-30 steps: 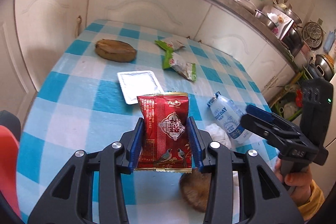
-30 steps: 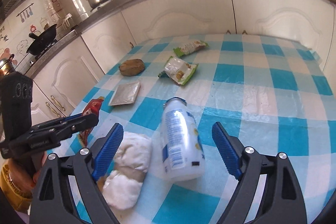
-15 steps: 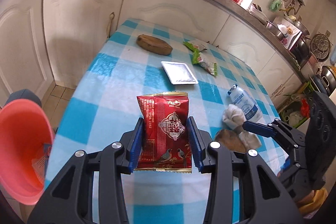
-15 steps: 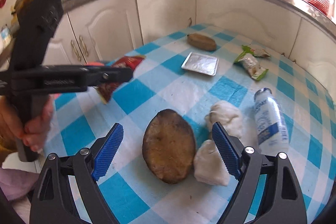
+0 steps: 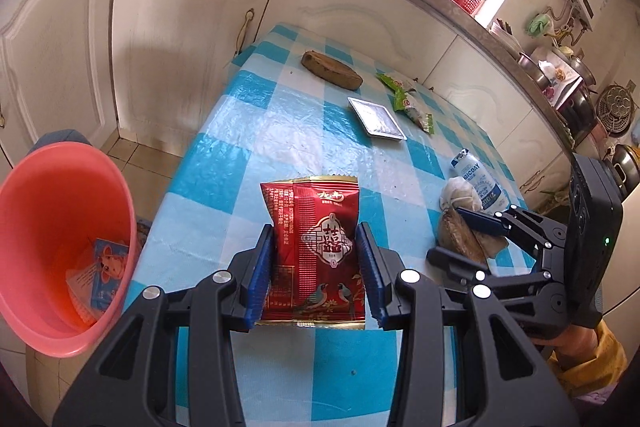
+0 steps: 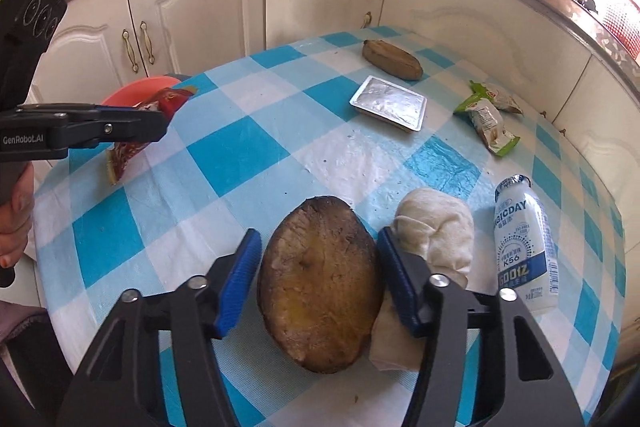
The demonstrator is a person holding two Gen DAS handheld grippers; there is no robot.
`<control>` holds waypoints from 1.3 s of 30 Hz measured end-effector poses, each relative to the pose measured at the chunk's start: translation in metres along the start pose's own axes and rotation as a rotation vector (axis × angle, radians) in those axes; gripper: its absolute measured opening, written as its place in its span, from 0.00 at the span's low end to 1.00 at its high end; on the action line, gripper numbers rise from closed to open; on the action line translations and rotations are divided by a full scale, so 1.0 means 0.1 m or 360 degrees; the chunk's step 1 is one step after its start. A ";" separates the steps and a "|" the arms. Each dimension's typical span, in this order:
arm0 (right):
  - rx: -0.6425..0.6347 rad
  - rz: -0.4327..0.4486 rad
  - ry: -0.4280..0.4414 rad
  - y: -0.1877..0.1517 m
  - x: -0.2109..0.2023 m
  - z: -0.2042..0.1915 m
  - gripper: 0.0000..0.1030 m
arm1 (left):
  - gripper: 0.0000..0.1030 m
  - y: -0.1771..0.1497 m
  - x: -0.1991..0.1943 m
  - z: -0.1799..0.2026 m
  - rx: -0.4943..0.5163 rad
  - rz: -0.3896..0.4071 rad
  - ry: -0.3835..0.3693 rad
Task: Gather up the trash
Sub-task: 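Close the right tool on the brown round dried slice, then carry the wrapper and slice over the pink bucket and open both tools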
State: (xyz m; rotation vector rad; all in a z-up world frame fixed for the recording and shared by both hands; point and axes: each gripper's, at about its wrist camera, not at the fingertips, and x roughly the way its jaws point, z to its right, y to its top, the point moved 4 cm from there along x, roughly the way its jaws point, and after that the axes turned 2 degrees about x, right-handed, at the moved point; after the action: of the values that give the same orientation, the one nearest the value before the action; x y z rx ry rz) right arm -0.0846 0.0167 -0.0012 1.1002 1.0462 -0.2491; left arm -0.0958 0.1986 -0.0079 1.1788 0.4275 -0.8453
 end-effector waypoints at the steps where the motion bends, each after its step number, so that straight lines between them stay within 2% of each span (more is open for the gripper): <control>1: 0.0008 -0.0002 0.0008 0.00 0.00 0.01 0.54 | 0.41 -0.01 -0.01 0.00 -0.0002 0.0002 -0.0001; 5: 0.0041 -0.0010 0.0009 0.00 -0.01 0.02 0.53 | 0.41 -0.03 -0.05 -0.04 -0.0017 0.0017 -0.0011; 12: 0.0190 -0.0019 0.0104 0.04 -0.04 0.00 0.53 | 0.41 -0.05 -0.13 -0.14 -0.0048 0.0045 -0.0010; 19: 0.0242 0.0008 0.0164 0.22 -0.10 -0.11 0.53 | 0.41 -0.07 -0.26 -0.34 -0.0111 0.0092 0.0020; 29: 0.0196 0.0057 0.0330 0.66 -0.12 -0.54 0.53 | 0.41 -0.09 -0.51 -0.76 -0.0222 0.0167 0.0120; 39: 0.0110 0.0078 0.0576 1.21 0.04 -1.16 0.53 | 0.42 -0.08 -0.82 -1.36 -0.0362 0.0263 0.0301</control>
State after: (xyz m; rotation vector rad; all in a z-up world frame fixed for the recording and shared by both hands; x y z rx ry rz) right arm -0.0717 0.1716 0.0625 1.2607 1.3365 -0.0463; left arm -0.1362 0.3519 -0.0044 1.0692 0.5577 -0.5291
